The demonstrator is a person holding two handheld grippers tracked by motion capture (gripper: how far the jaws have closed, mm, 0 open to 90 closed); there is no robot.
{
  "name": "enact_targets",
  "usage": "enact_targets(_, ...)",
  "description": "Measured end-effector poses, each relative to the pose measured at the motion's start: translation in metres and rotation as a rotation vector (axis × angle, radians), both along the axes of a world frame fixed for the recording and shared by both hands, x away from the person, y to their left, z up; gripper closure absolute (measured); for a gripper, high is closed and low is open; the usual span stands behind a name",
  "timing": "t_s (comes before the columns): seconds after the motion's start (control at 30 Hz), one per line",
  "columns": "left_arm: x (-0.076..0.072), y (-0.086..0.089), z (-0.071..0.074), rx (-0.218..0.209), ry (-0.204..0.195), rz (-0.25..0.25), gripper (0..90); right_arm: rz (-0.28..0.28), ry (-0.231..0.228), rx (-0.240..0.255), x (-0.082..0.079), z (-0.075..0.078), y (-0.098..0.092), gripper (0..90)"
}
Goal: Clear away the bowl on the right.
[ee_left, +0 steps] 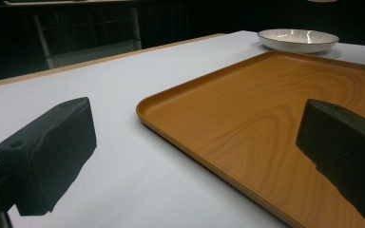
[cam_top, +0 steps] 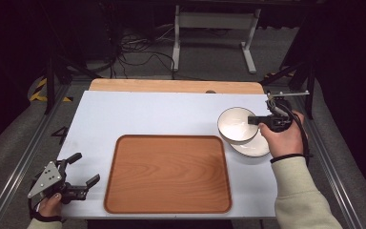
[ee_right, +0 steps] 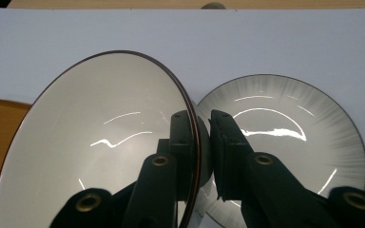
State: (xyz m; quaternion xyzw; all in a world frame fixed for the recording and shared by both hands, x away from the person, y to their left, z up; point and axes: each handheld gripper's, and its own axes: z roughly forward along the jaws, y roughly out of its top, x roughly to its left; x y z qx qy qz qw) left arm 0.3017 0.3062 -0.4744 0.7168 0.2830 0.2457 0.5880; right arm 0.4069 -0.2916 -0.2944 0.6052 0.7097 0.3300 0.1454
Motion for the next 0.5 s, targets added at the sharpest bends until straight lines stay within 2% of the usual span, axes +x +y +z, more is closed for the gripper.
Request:
enact_targets(0.23, 0.0, 0.0, 0.0, -0.001, -0.001, 0.002, 0.3, 0.063, -0.006, 0.012, -0.008, 0.01, 0.025, 80.0)
enact_targets(0.5, 0.0, 0.0, 0.0, 0.001, 0.0, 0.0, 0.3, 0.113, 0.002, 0.04, -0.017, 0.014, 0.049, 79.8)
